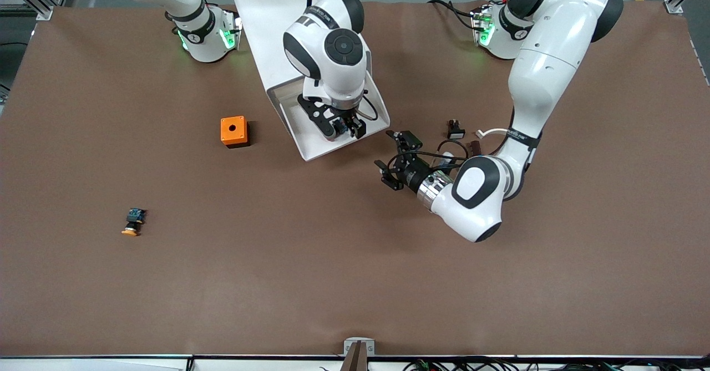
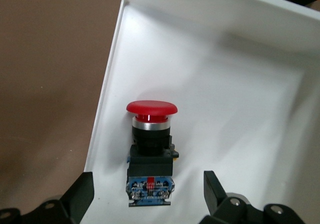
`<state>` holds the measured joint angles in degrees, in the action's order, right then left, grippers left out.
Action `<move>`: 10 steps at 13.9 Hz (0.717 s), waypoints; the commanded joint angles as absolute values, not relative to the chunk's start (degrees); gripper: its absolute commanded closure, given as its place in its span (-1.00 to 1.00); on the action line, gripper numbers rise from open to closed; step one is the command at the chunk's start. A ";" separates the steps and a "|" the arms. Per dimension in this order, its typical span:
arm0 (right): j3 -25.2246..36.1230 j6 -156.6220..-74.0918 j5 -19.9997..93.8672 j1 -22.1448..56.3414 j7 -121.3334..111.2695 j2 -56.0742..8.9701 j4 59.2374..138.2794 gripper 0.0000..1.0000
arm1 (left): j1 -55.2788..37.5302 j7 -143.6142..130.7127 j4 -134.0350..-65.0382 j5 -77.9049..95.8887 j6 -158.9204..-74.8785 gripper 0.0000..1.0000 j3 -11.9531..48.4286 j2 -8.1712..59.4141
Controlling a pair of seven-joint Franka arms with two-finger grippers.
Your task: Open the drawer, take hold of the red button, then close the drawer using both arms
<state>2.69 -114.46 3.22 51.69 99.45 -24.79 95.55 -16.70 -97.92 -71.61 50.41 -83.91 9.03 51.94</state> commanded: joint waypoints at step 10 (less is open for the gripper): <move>2.64 -113.73 3.25 52.30 100.02 -26.19 94.66 0.74 | -20.65 -66.28 -67.68 34.38 -93.43 -0.99 2.81 45.36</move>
